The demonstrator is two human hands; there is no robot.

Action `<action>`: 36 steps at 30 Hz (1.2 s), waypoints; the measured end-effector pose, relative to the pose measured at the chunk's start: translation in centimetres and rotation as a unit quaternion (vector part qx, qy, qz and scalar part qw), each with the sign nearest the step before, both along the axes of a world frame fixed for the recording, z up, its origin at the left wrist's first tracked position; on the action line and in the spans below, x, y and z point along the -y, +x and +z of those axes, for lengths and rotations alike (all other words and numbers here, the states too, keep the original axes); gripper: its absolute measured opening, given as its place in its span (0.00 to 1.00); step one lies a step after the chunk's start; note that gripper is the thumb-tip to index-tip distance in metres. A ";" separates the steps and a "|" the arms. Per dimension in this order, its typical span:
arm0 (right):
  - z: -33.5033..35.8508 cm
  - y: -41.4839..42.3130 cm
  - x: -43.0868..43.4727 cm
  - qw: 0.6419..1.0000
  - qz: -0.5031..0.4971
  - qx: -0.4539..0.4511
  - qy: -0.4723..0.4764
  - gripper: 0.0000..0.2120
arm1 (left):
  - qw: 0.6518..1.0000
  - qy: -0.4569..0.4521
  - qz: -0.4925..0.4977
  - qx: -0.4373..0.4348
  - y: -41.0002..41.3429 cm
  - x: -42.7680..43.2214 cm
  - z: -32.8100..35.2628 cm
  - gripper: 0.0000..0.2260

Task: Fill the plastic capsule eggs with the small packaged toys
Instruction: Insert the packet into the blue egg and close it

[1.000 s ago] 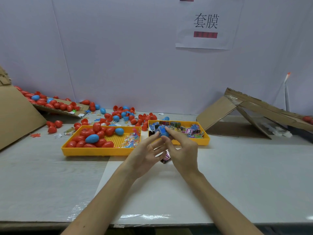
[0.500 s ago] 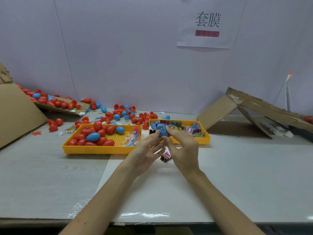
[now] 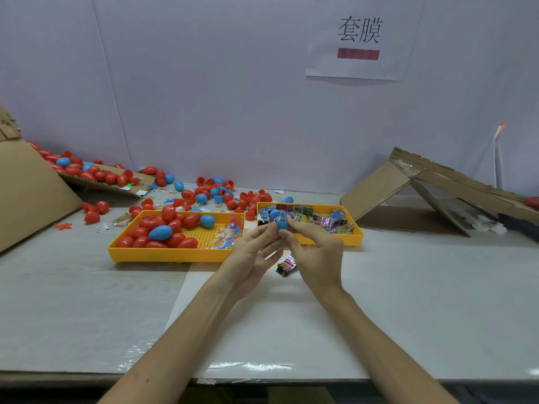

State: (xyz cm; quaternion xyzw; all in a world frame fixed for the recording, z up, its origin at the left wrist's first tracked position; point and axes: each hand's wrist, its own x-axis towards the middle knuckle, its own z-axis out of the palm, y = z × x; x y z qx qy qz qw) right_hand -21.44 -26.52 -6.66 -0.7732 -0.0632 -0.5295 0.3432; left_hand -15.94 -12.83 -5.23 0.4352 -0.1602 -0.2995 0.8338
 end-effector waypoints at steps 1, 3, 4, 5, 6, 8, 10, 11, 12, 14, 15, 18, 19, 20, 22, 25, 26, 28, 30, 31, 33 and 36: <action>0.1 0.0 0.0 1.000 0.002 -0.004 0.005 0.15 | 1.000 -0.001 0.007 0.002 0.0 0.0 0.0 0.21; 0.1 -0.2 0.0 1.000 -0.002 -0.010 -0.003 0.16 | 1.000 0.000 0.026 0.004 0.0 0.0 0.0 0.26; 0.1 -0.2 0.1 1.000 -0.006 -0.008 -0.012 0.17 | 1.000 0.002 0.030 0.005 0.0 0.0 0.0 0.28; 0.0 -0.2 0.1 1.000 -0.009 -0.002 -0.026 0.16 | 1.000 0.002 0.030 0.004 0.1 0.0 0.0 0.28; -0.1 -0.2 0.1 0.999 -0.012 0.007 -0.042 0.15 | 1.000 0.001 0.028 0.003 0.1 0.0 0.0 0.28; -0.2 0.0 0.1 0.997 -0.021 0.022 -0.065 0.12 | 1.000 -0.009 0.023 -0.001 0.1 0.0 -0.1 0.28; -0.3 0.2 0.1 0.998 -0.023 0.022 -0.062 0.11 | 1.000 -0.018 0.015 -0.006 0.2 -0.1 -0.1 0.26; -0.3 0.2 0.2 0.998 -0.021 0.021 -0.055 0.10 | 1.000 -0.022 0.010 -0.008 0.2 -0.1 -0.2 0.25; -0.4 0.2 0.3 0.998 -0.019 0.022 -0.050 0.10 | 1.000 -0.025 0.006 -0.008 0.2 -0.1 -0.3 0.23; -0.4 0.2 0.3 0.999 -0.015 0.025 -0.044 0.10 | 1.000 -0.028 0.000 -0.006 0.3 -0.1 -0.4 0.21; -0.4 0.2 0.3 0.999 -0.012 0.024 -0.043 0.10 | 1.000 -0.029 -0.002 -0.006 0.4 -0.1 -0.4 0.21; -0.4 0.2 0.3 0.999 -0.005 0.020 -0.040 0.10 | 0.999 -0.031 -0.005 -0.006 0.5 -0.1 -0.5 0.21; -0.4 0.1 0.3 0.999 -0.005 0.021 -0.039 0.10 | 0.999 -0.032 -0.005 -0.007 0.5 -0.1 -0.5 0.21; -0.4 0.1 0.3 0.999 -0.006 0.023 -0.039 0.10 | 0.999 -0.032 -0.006 -0.008 0.5 -0.1 -0.6 0.20; -0.3 0.1 0.3 0.999 -0.007 0.024 -0.039 0.10 | 0.999 -0.032 -0.007 -0.005 0.5 -0.1 -0.6 0.20; -0.1 0.0 0.1 0.999 -0.006 0.021 -0.044 0.10 | 1.000 -0.024 -0.002 0.000 0.5 -0.1 -0.6 0.21; 0.0 -0.1 0.2 0.999 -0.003 0.017 -0.039 0.09 | 1.000 -0.018 0.003 0.003 0.4 -0.1 -0.5 0.22; 0.2 -0.3 0.2 1.000 0.010 -0.002 -0.004 0.07 | 1.000 0.001 0.016 0.016 0.2 0.0 -0.4 0.23; 0.3 -0.4 0.3 0.999 0.020 -0.017 0.027 0.06 | 0.999 0.018 0.028 0.029 0.1 0.1 -0.4 0.24; 0.3 -0.4 0.3 0.999 0.025 -0.020 0.031 0.06 | 0.999 0.020 0.032 0.032 0.1 0.2 -0.4 0.24; 0.4 -0.6 0.1 0.999 0.028 -0.019 0.016 0.06 | 0.998 0.022 0.041 0.039 0.1 0.2 -0.4 0.24; 0.6 -0.7 0.1 0.999 0.013 -0.019 -0.025 0.05 | 0.993 0.045 0.055 0.090 0.0 0.2 -0.3 0.23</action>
